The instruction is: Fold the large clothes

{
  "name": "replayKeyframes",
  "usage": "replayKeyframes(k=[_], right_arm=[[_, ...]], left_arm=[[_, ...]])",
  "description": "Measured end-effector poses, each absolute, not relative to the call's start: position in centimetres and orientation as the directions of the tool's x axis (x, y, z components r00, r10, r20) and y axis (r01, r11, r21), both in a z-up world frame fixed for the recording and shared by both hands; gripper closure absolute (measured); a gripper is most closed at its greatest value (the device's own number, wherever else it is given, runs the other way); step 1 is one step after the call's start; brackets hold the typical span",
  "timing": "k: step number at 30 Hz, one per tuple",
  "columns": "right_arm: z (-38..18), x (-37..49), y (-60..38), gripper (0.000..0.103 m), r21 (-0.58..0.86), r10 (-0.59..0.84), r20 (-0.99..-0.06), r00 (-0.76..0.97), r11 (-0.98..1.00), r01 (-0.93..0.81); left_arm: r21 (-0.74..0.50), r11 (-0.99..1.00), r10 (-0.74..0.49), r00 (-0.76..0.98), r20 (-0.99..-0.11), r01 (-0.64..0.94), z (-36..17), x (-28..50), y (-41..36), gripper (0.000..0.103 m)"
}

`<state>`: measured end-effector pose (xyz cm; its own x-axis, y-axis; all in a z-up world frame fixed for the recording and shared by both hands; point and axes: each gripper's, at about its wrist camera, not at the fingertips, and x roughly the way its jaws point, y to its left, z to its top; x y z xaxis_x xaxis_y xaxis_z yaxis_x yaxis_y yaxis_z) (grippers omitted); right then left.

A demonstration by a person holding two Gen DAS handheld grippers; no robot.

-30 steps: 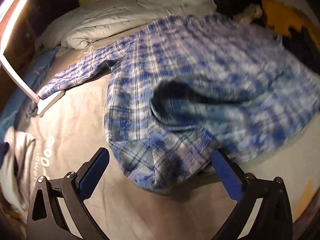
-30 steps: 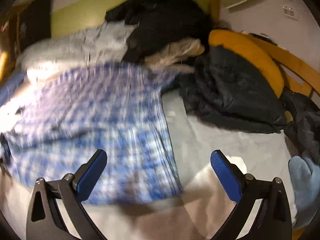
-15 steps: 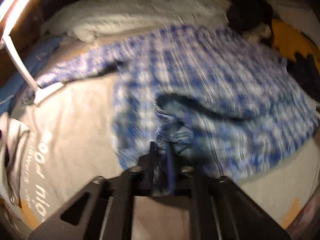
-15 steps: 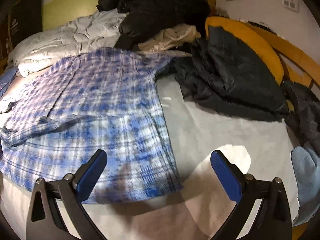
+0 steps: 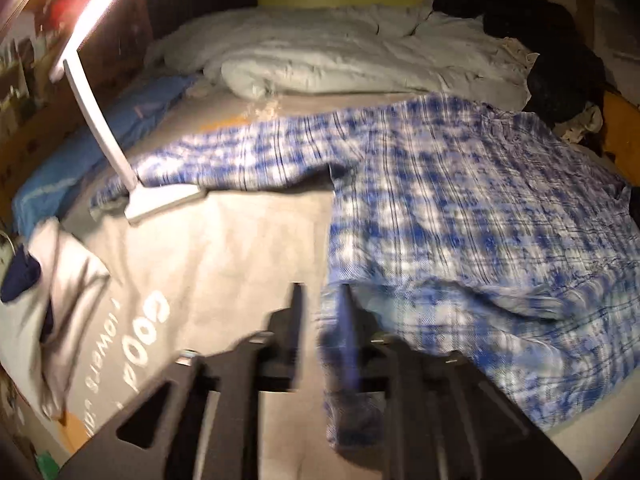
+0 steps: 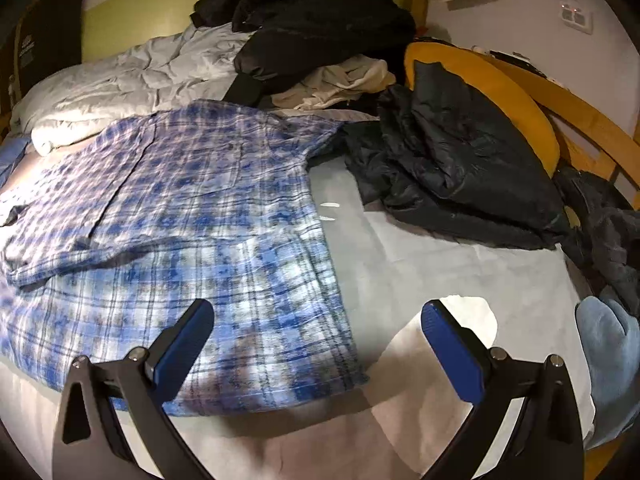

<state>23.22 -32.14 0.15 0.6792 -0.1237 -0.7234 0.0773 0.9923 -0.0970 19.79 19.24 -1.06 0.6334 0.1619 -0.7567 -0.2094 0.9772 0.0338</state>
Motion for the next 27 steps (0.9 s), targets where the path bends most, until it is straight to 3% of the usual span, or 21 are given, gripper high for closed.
replayKeyframes(k=[1, 3, 9, 11, 12, 13, 16, 20, 26, 27], right_arm=[[0.2, 23.2, -32.3, 0.000, -0.093, -0.125, -0.723, 0.679, 0.992, 0.083], [0.3, 23.1, -32.4, 0.000, -0.086, -0.124, -0.722, 0.681, 0.992, 0.090], [0.4, 22.6, -32.7, 0.000, -0.103, -0.143, -0.716, 0.684, 0.990, 0.099], [0.4, 22.4, -33.0, 0.000, -0.095, -0.140, -0.717, 0.683, 0.990, 0.104], [0.4, 22.4, -33.0, 0.000, -0.091, -0.140, -0.718, 0.682, 0.990, 0.107], [0.4, 22.3, -33.1, 0.000, -0.089, -0.140, -0.719, 0.681, 0.990, 0.109], [0.6, 22.3, -33.1, 0.000, -0.090, -0.140, -0.716, 0.683, 0.990, 0.109], [0.6, 22.4, -33.2, 0.000, -0.105, -0.160, -0.711, 0.685, 0.987, 0.122], [0.6, 22.4, -33.2, 0.000, -0.081, -0.141, -0.713, 0.687, 0.990, 0.119], [0.7, 22.4, -33.2, 0.000, -0.082, -0.141, -0.712, 0.688, 0.990, 0.118]], left_arm=[[0.012, 0.977, 0.146, 0.632, -0.761, -0.211, -1.2, 19.4, 19.1, 0.050], [-0.027, 0.975, 0.123, 0.636, -0.762, -0.220, -1.2, 18.2, 19.2, 0.038], [-0.136, 0.970, -0.012, 0.517, -0.856, -0.202, -3.6, 16.0, 19.5, 0.038], [-0.160, 0.962, -0.037, 0.477, -0.878, -0.222, -4.8, 16.0, 19.8, 0.050], [-0.183, 0.958, -0.059, 0.470, -0.880, -0.222, -5.1, 16.0, 20.0, 0.082], [-0.207, 0.954, -0.086, 0.467, -0.880, -0.215, -5.3, 16.0, 20.1, 0.100], [-0.189, 0.957, -0.045, 0.534, -0.844, -0.218, -3.7, 15.4, 20.3, 0.100], [0.068, 0.959, 0.234, 0.629, -0.742, -0.277, -0.2, 14.1, 19.2, 0.101], [0.161, 0.952, 0.284, 0.566, -0.774, -0.259, -1.6, 15.0, 18.3, 0.096], [0.186, 0.948, 0.305, 0.567, -0.765, -0.258, -1.7, 15.0, 18.0, 0.086]])
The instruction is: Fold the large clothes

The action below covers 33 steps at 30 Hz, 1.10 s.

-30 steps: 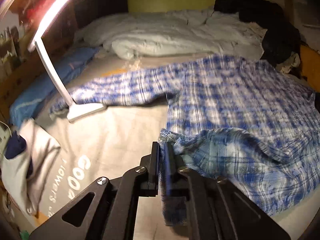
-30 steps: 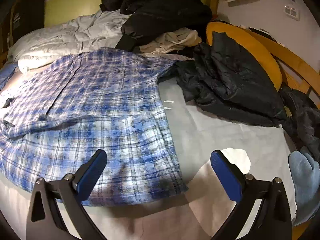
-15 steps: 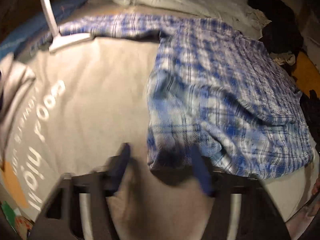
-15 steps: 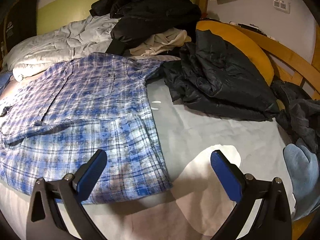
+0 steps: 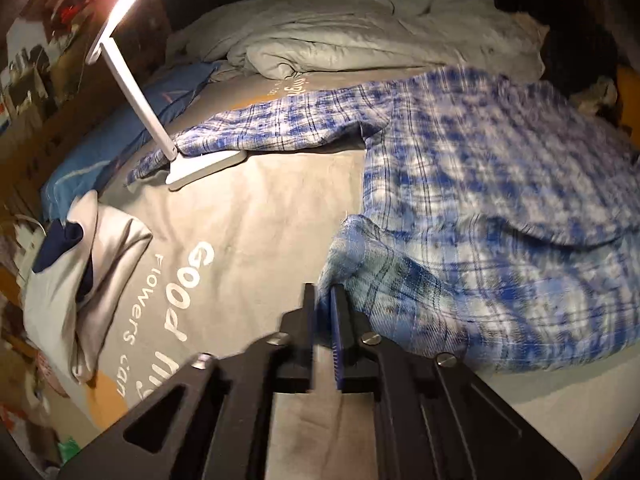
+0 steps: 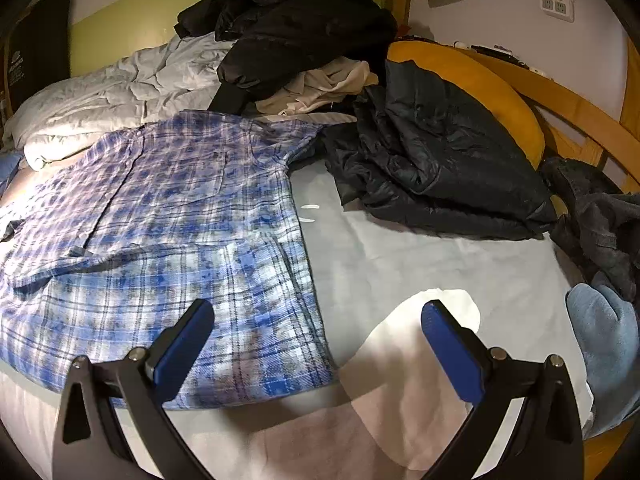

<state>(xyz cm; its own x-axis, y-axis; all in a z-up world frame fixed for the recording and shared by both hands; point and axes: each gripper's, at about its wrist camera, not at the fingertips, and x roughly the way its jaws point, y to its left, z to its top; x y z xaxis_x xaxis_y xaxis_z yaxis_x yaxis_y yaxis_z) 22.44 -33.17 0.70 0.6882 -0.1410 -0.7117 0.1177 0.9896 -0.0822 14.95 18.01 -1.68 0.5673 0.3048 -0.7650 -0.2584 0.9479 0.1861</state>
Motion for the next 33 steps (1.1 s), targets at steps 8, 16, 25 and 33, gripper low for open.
replayKeyframes(k=[8, 16, 25, 33], right_arm=[[1.0, 22.4, -32.5, 0.000, -0.043, -0.089, -0.708, 0.701, 0.996, 0.083], [-0.9, 23.9, -28.7, 0.000, 0.006, 0.013, -0.763, 0.646, 1.000, -0.014], [-1.8, 23.5, -24.6, 0.000, -0.060, 0.042, -0.771, 0.635, 0.989, -0.137], [-2.1, 23.6, -24.2, 0.000, -0.077, 0.041, -0.772, 0.634, 0.984, -0.159]], left_arm=[[0.074, 0.987, 0.155, 0.704, -0.693, -0.145, 0.3, 14.3, 15.9, 0.039], [-0.086, 0.984, -0.162, 0.580, -0.798, 0.157, -2.9, 19.8, 7.5, 0.053], [-0.030, 0.991, -0.102, 0.586, -0.804, 0.131, -5.6, 26.4, 3.1, 0.053], [-0.039, 0.998, -0.066, 0.649, -0.758, 0.055, -4.4, 26.6, 6.1, 0.053]])
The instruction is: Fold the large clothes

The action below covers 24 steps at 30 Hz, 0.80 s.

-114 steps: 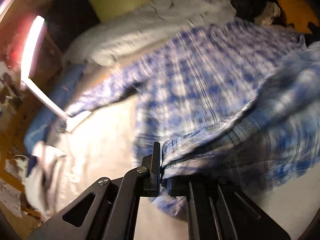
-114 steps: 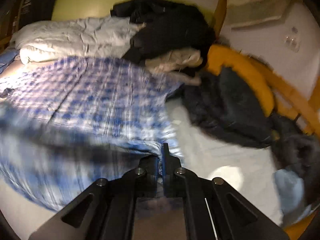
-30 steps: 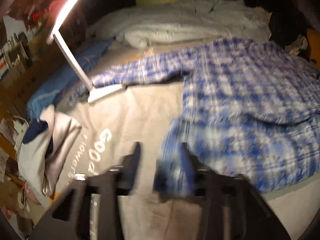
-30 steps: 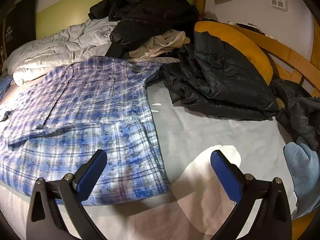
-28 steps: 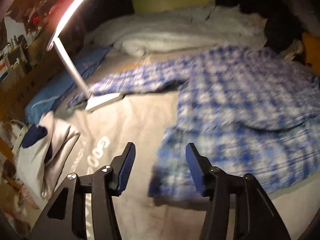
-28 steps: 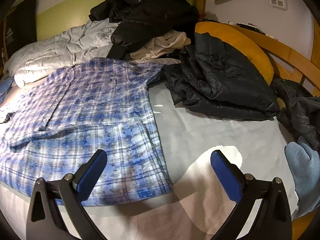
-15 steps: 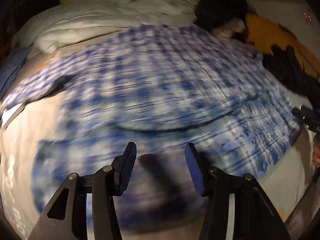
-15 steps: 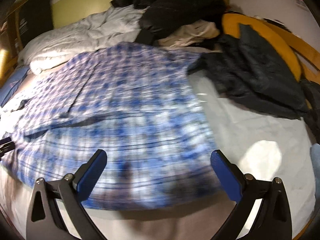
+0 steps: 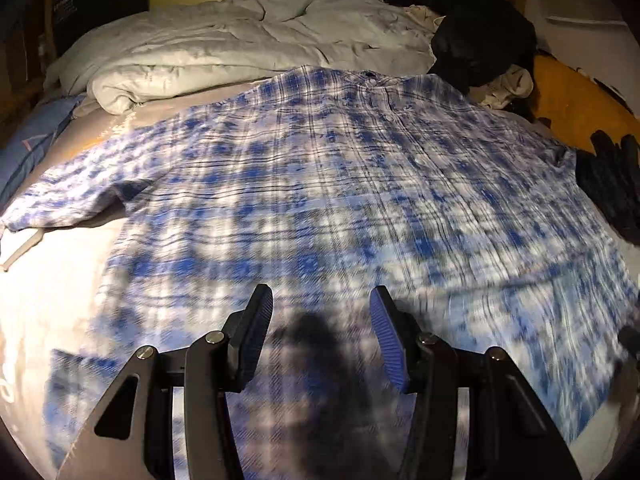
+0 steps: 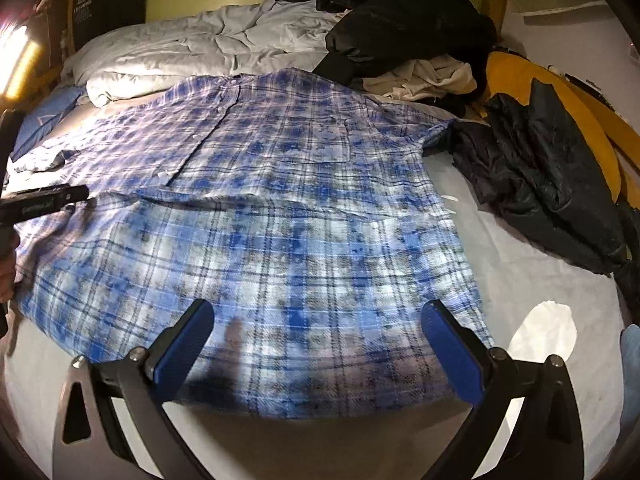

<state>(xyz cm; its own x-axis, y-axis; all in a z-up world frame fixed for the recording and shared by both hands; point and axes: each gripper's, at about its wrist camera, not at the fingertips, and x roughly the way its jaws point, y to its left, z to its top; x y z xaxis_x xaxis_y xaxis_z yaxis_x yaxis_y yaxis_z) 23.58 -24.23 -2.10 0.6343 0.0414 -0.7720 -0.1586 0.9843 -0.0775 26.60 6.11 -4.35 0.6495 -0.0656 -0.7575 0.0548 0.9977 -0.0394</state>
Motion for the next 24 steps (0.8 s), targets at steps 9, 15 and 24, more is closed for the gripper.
replayKeyframes(k=[9, 15, 24], right_arm=[[-0.9, 22.3, -23.8, 0.000, -0.077, 0.067, -0.747, 0.661, 0.979, -0.186], [0.9, 22.3, -29.0, 0.013, 0.012, 0.057, -0.738, 0.673, 0.997, -0.071], [-0.2, 21.6, -35.6, 0.065, 0.072, 0.007, -0.789, 0.615, 0.994, 0.080]], left_arm=[[-0.015, 0.999, -0.031, 0.717, -0.697, 0.028, 0.3, 19.2, 7.4, 0.037], [0.007, 1.000, 0.009, 0.739, -0.674, -0.006, 1.4, 15.2, 7.6, 0.029], [-0.047, 0.999, -0.012, 0.725, -0.689, -0.028, 1.1, 12.3, 9.1, 0.029]])
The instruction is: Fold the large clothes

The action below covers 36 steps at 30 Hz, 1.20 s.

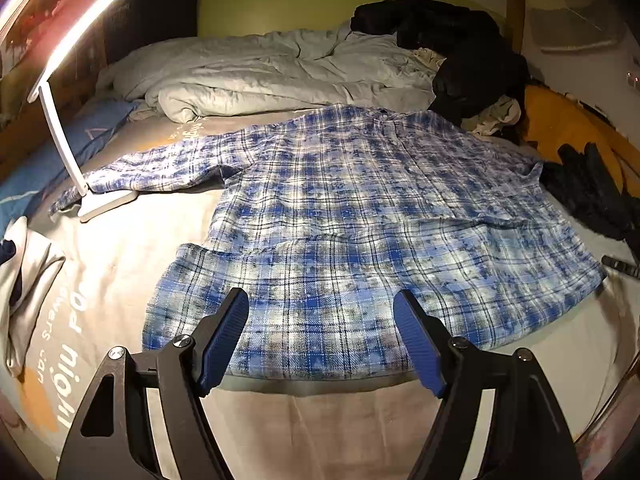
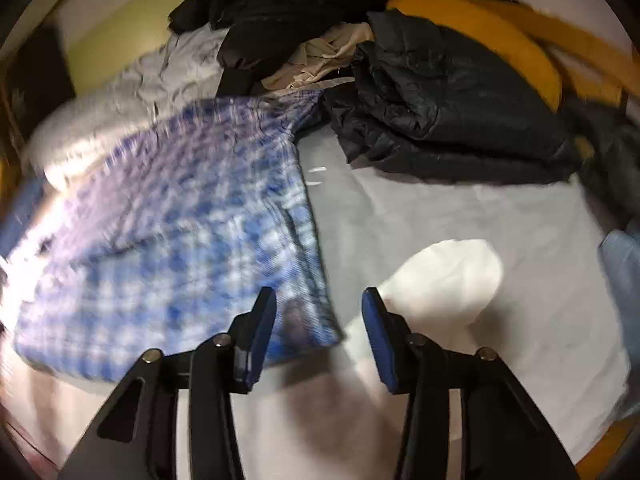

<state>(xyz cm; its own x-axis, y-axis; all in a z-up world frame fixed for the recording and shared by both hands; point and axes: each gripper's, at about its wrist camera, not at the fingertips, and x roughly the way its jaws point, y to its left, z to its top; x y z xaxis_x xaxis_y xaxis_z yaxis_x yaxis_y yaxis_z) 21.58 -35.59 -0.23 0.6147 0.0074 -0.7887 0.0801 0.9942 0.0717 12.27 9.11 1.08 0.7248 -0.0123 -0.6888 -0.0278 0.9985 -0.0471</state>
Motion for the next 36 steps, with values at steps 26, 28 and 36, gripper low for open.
replayKeyframes(k=[26, 28, 36], right_arm=[[-0.7, 19.3, -34.0, 0.089, -0.091, -0.126, -0.785, 0.606, 0.992, 0.089], [1.0, 18.3, -33.0, 0.056, -0.127, -0.138, -0.724, 0.676, 0.990, 0.066], [3.1, 17.0, -29.2, 0.010, -0.006, 0.079, -0.651, 0.755, 0.994, -0.109]], left_arm=[[0.037, 0.999, 0.035, 0.717, -0.696, -0.013, 0.6, 12.2, 8.6, 0.029], [0.067, 0.997, 0.076, 0.732, -0.677, -0.041, 1.0, 11.9, 8.3, 0.029], [0.112, 0.992, 0.039, 0.732, -0.680, 0.051, 0.5, 10.9, 6.7, 0.015]])
